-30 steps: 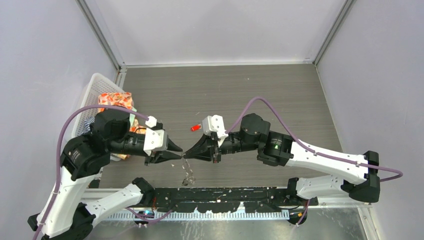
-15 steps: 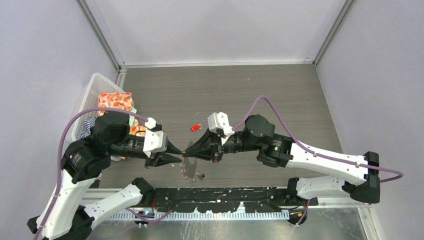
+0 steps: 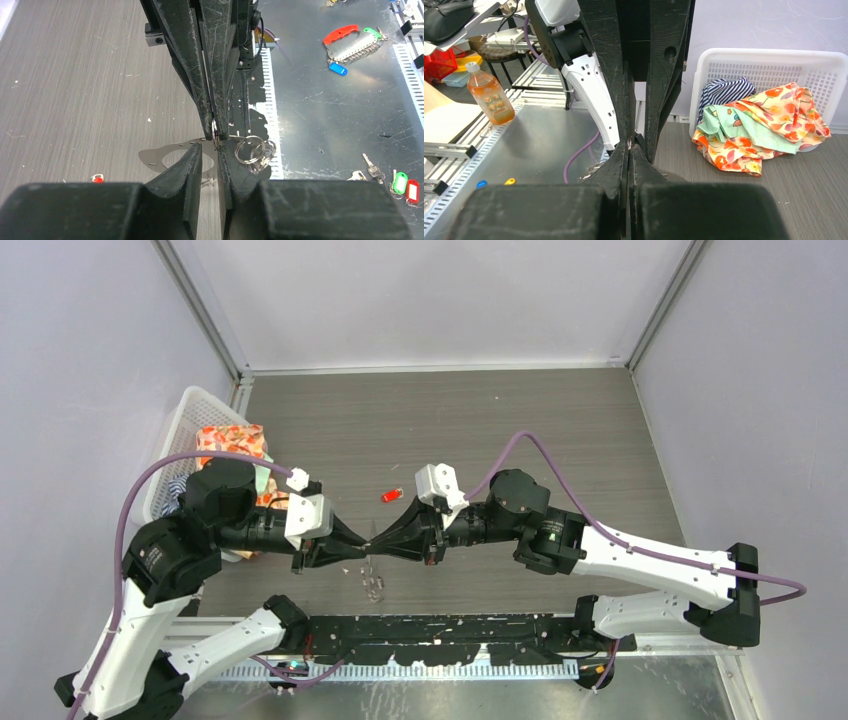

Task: Put the keys on the keyring

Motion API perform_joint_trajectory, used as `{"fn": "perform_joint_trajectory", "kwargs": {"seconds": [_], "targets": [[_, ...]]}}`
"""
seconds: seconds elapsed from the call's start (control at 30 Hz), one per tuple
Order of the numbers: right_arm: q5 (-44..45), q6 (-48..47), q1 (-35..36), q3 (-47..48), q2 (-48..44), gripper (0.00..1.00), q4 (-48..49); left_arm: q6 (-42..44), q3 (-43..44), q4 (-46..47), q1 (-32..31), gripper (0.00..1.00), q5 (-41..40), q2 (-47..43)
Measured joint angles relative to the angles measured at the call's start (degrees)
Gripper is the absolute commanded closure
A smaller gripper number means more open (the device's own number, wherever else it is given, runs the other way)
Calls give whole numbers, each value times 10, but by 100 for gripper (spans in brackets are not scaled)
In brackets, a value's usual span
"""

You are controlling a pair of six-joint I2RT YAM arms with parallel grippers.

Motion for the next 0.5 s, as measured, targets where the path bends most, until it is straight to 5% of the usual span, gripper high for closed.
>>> {"fn": "perform_joint_trajectory", "kwargs": {"seconds": [0.33,0.5], "targets": [[0,0,-1,0,0,99,-5,-10,0,3,0,76,5,0],[0,0,-1,0,1,99,-7,-10,0,3,0,92,5,0]]}}
